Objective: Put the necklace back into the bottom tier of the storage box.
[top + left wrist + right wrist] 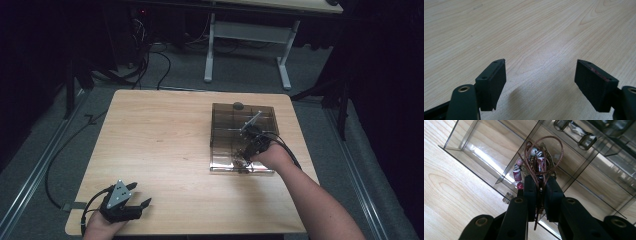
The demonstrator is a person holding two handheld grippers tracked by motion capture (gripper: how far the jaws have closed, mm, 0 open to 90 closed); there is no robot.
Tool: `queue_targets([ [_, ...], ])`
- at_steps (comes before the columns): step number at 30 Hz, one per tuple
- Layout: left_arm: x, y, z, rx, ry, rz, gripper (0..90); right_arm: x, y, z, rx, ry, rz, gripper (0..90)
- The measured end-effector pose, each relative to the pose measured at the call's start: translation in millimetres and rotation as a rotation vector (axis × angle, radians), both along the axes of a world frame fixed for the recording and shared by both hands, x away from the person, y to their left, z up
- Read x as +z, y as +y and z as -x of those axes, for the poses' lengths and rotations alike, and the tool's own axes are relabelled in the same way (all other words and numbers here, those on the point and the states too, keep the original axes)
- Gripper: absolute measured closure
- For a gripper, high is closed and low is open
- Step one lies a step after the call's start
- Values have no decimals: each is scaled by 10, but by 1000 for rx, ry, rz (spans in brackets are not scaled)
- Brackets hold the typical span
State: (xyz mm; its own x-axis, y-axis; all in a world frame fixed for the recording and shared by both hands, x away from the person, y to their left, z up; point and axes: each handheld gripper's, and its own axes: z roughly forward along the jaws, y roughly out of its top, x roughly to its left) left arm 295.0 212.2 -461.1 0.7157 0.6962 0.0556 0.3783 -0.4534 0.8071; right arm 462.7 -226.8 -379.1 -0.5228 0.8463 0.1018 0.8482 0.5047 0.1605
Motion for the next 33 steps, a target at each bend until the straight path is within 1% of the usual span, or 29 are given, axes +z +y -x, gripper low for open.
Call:
queue_targets([
  [2, 0, 0, -1, 0, 0, 0, 256, -11, -2, 10, 0, 0, -10, 824],
  [5, 0, -1, 1, 0, 0, 0, 256, -36, -6, 21, 5, 3, -9, 824],
  [7, 0, -1, 1, -1, 0, -1, 256, -63, -10, 36, -6, 11, -11, 824],
  [8, 0, -2, 0, -1, 1, -2, 256, -80, -26, 32, 14, 4, -13, 824],
  [9, -1, -3, 0, 0, -1, -1, 256, -93, -21, 38, 11, 11, -12, 824],
  [14, -2, -3, -3, 0, 0, -3, 256, -95, -5, 47, 0, 24, -13, 824],
  [15, -2, -3, -3, 0, 0, -3, 256, -103, -2, 43, 8, 21, -15, 824],
  [18, -1, -1, -2, 0, 1, -2, 256, -120, 22, 50, -1, 36, -10, 824],
  [19, -1, -1, -3, -1, 1, -2, 256, -135, 22, 43, 21, 32, -9, 823],
  [20, -1, -2, -3, -1, 1, -2, 256, -145, 29, 44, 24, 30, -8, 824],
  [22, -1, -2, -3, -1, 2, -3, 256, -154, 47, 55, 10, 41, -4, 823],
  [24, -2, -2, -3, -1, 2, -1, 256, -164, 50, 53, 21, 36, -1, 823],
  [25, -2, -2, -4, -2, 2, -1, 256, -165, 51, 54, 14, 42, -1, 823],
  [27, -2, -2, -5, -2, 3, -1, 256, -177, 43, 44, 28, 42, 0, 823],
  [29, -2, -2, -6, -2, 5, 0, 256, -184, 52, 48, 17, 48, 6, 823],
  [30, -2, -2, -7, -2, 5, -1, 256, -193, 48, 43, 26, 46, 4, 823],
  [33, -2, -2, -7, -2, 6, -1, 256, -213, 52, 42, 30, 47, 8, 823],
])
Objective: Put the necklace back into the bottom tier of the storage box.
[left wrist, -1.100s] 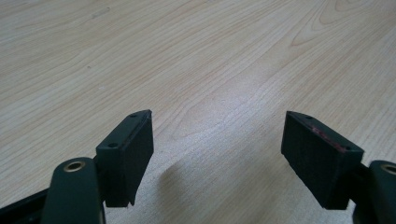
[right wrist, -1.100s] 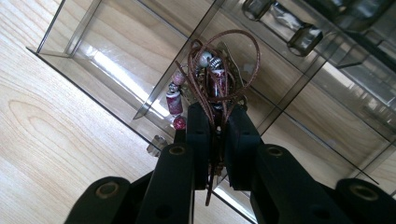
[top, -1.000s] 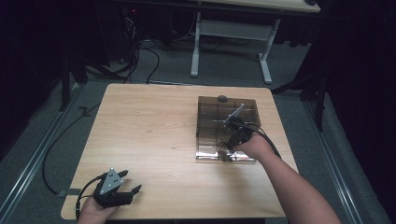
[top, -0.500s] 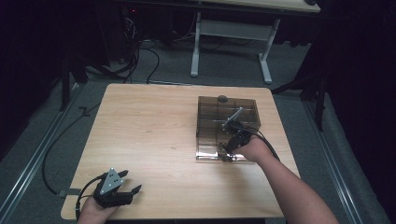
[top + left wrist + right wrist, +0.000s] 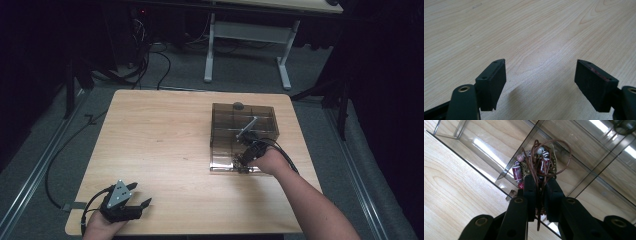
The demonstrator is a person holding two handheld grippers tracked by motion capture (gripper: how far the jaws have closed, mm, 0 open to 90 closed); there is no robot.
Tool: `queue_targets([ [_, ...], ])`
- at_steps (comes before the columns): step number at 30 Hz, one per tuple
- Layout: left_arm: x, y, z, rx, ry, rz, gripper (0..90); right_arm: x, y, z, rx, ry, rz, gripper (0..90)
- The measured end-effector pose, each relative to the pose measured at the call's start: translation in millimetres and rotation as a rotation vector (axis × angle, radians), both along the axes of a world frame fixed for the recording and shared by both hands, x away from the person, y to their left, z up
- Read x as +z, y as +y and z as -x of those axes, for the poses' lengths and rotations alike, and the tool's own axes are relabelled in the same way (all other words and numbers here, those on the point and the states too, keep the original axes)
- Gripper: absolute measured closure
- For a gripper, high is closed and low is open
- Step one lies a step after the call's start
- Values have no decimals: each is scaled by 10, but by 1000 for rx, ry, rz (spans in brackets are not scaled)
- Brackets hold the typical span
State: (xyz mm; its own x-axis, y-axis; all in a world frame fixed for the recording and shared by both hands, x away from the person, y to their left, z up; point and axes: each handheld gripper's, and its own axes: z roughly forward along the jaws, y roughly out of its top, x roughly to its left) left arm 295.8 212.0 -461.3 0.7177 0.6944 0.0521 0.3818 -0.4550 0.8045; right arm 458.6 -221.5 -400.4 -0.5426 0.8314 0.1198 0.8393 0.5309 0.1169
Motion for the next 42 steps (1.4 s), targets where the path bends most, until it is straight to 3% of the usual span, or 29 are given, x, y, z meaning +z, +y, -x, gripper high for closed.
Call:
queue_targets([
  [5, 0, 0, 1, 1, -1, 0, 256, -49, 16, 4, 6, -10, 22, 818],
  [7, 0, 1, 0, 1, -1, -1, 256, -49, 24, -1, -6, -4, 38, 765],
  [14, 0, 0, 0, 3, -1, -1, 256, 92, -14, -11, -15, -46, 16, 633],
  [15, 0, 0, 1, 3, -2, -2, 257, 116, -16, -1, -39, -45, 10, 619],
  [19, 0, -1, 1, 3, -1, -1, 257, 180, -55, 1, -40, -60, -1, 613],
  [25, 0, -1, 0, 4, -1, -3, 258, 184, -10, -9, -30, -70, 3, 689],
  [31, 0, 2, 2, 4, -1, 0, 258, 18, -1, -64, -33, -85, 48, 883],
  [33, 0, 3, 1, 4, -1, 1, 258, -41, -7, -83, -35, -77, 77, 886],
  [42, 0, 1, 1, 3, -1, -2, 258, -97, -40, -56, -47, -66, 78, 886],
])
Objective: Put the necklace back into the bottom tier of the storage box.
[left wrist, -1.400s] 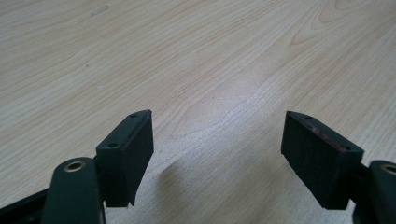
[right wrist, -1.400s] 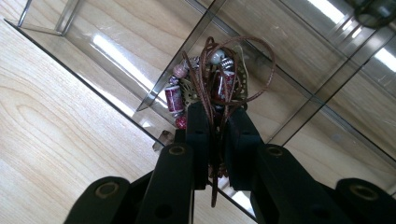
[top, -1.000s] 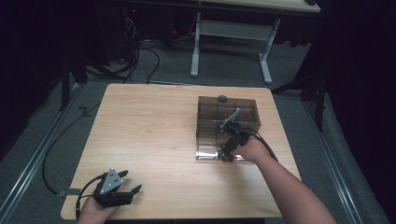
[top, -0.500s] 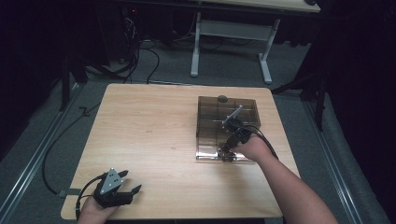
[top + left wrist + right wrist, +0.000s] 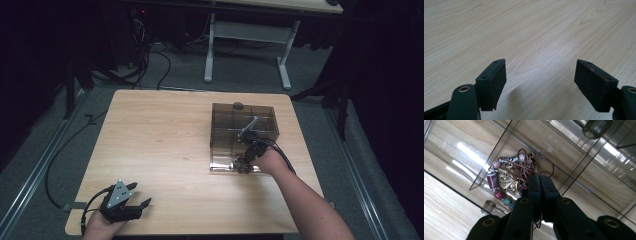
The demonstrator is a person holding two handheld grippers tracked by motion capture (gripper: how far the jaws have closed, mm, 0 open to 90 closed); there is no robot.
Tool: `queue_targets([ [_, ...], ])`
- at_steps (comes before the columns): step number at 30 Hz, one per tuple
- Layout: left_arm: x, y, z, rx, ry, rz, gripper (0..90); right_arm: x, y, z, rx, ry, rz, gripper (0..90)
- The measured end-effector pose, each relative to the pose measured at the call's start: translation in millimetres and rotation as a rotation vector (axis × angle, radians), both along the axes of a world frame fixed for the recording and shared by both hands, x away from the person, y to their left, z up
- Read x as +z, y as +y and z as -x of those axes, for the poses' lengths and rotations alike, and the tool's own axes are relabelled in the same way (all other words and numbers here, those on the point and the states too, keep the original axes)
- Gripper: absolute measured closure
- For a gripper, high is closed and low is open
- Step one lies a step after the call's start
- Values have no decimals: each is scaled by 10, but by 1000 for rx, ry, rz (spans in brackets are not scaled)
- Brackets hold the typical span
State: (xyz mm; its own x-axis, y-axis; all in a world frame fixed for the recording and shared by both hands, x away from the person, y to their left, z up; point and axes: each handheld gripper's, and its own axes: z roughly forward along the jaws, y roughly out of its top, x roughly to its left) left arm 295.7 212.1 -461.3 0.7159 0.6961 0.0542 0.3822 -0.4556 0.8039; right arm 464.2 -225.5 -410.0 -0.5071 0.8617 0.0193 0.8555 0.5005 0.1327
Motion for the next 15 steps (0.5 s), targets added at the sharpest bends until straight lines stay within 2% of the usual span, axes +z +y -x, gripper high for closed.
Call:
queue_targets([
  [1, 0, -1, 0, 0, 0, 0, 259, -14, 3, 16, -12, 3, 7, 885],
  [9, 0, -2, 0, 1, 0, -1, 260, -9, -3, 12, -3, -6, 6, 861],
  [10, 0, -2, 0, 1, 0, -1, 260, 6, 6, 22, -24, -5, 5, 852],
  [11, 0, -2, 0, 1, 0, -2, 260, 15, -5, 17, -6, -17, 1, 840],
  [15, 0, -3, 0, 1, 0, -3, 260, 113, -18, 38, -13, -36, -17, 819],
])
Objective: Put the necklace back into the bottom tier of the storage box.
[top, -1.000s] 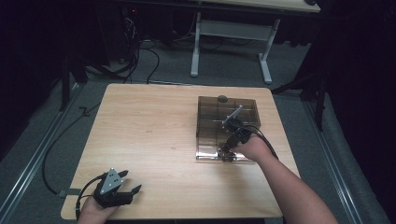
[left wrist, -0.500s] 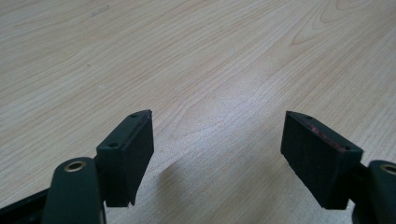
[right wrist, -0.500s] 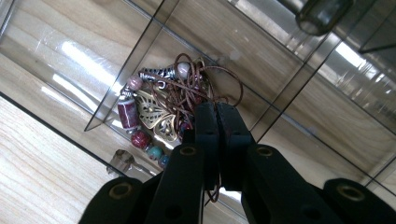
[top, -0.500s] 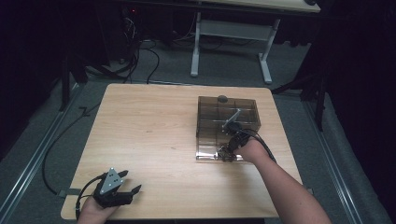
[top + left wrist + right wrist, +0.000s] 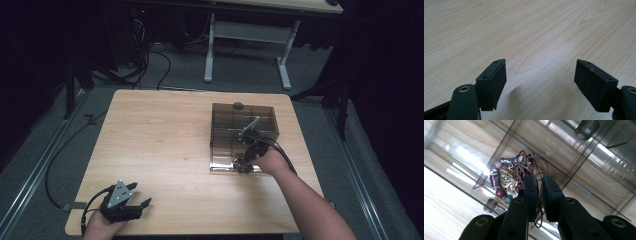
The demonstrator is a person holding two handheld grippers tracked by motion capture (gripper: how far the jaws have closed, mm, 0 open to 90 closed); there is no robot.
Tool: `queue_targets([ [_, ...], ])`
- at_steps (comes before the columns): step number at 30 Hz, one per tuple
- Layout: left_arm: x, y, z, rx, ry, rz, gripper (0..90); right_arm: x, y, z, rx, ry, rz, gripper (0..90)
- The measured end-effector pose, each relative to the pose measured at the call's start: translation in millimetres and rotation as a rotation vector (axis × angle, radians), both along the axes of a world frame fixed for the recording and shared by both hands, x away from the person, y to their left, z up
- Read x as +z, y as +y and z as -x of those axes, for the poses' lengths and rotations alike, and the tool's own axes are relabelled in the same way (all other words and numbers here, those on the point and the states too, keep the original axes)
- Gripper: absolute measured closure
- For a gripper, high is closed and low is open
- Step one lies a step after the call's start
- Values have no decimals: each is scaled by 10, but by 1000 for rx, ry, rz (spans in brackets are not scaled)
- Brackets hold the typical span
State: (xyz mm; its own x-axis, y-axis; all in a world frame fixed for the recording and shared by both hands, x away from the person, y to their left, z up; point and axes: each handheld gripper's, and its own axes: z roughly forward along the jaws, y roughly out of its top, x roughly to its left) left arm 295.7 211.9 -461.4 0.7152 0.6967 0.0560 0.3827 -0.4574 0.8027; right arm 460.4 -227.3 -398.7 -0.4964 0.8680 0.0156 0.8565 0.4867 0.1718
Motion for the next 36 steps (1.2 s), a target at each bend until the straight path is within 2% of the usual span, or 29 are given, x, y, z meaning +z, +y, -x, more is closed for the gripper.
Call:
queue_targets([
  [5, 0, 0, -1, 0, 1, 0, 260, 113, -14, 52, -19, 0, -18, 814],
  [6, 0, 1, 0, 0, 0, 1, 260, 121, -26, 56, -3, -6, -21, 818],
  [8, 0, 2, 1, 2, -1, 2, 260, 170, -41, 119, -14, 13, -26, 843],
  [11, 0, 2, 1, 2, -1, 2, 260, 189, -65, 148, 4, 5, -28, 854],
  [20, 0, 2, 3, 3, -3, 3, 259, 285, -167, 342, -9, 14, -48, 878],
  [26, 3, 5, 5, 0, -4, 3, 258, 259, -252, 499, -21, 21, -57, 877],
  [36, 2, 4, 7, 2, -5, 7, 256, 70, -364, 735, -28, 17, -57, 842],
])
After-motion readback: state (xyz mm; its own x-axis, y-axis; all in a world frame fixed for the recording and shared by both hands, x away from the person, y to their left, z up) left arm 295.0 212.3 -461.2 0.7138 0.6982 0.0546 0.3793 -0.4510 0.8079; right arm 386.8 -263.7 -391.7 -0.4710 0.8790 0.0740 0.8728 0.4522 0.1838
